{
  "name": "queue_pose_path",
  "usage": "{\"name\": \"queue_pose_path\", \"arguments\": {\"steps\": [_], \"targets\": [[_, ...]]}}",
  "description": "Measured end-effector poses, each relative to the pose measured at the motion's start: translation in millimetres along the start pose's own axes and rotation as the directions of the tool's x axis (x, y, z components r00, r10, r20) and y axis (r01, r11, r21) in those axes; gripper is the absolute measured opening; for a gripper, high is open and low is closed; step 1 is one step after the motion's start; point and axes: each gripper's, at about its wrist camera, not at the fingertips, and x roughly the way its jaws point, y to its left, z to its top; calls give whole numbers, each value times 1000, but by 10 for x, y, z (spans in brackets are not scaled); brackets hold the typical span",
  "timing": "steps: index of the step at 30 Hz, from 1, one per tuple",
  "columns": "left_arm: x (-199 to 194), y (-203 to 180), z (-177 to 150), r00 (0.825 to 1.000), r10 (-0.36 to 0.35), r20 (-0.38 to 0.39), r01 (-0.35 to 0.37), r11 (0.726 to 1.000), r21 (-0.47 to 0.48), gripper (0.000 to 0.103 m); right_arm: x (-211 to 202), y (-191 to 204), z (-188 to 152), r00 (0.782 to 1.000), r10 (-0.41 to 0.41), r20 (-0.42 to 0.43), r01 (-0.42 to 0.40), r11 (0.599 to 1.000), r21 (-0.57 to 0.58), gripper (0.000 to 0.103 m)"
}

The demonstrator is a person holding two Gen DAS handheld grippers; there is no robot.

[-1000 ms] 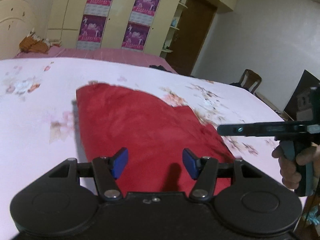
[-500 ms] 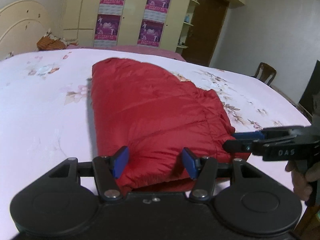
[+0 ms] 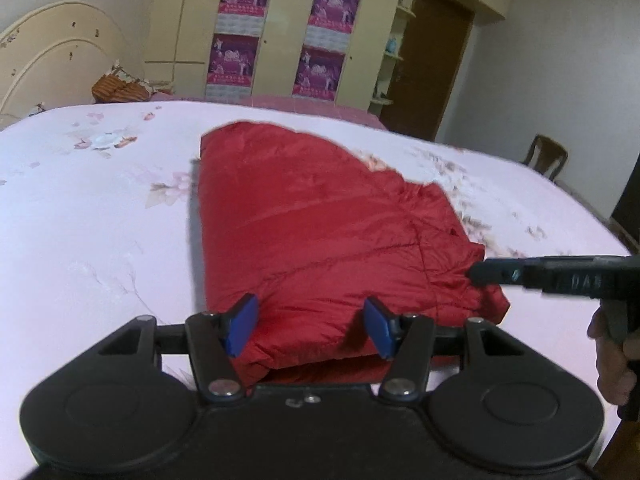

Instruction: Fold large clothes

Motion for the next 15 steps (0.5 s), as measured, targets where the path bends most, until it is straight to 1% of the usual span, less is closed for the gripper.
{"name": "queue_pose_path", "arguments": {"steps": [1,2,3,6,8,9,11,14,15], "targets": [[-18,9,4,1000,1,11,-1,1000,-10,56,-28,-7,37,1000,-5,23,5,1000,7,30],[-21,7,17,1000,2,18,-2,1000,-19,56,-41,-22,84,999,-8,45,7,1000,14,20],[-17,1,31,1000,1,23,-1,1000,-20,55,-22,-27,139,998,-19,54,19,1000,15,19],[11,-28,144,998,18,59,-17,1000,-13,55,120,-55,353,995,-68,79,68,998,6,19],[71,-48,256,997,25,71,-24,1000,-19,55,278,-135,505,994,-88,66,85,996,38,19],[131,-51,304,997,35,65,-34,999,-16,55,359,-173,552,994,-98,58,95,994,49,19],[262,-16,351,997,60,46,-58,998,-30,55,525,-261,593,992,-119,37,116,991,71,19],[374,93,338,997,78,19,-76,994,-84,57,679,-412,537,989,-145,-9,145,985,97,19],[383,118,326,996,83,15,-82,993,-90,57,713,-453,504,988,-151,-22,153,983,102,19]]}}
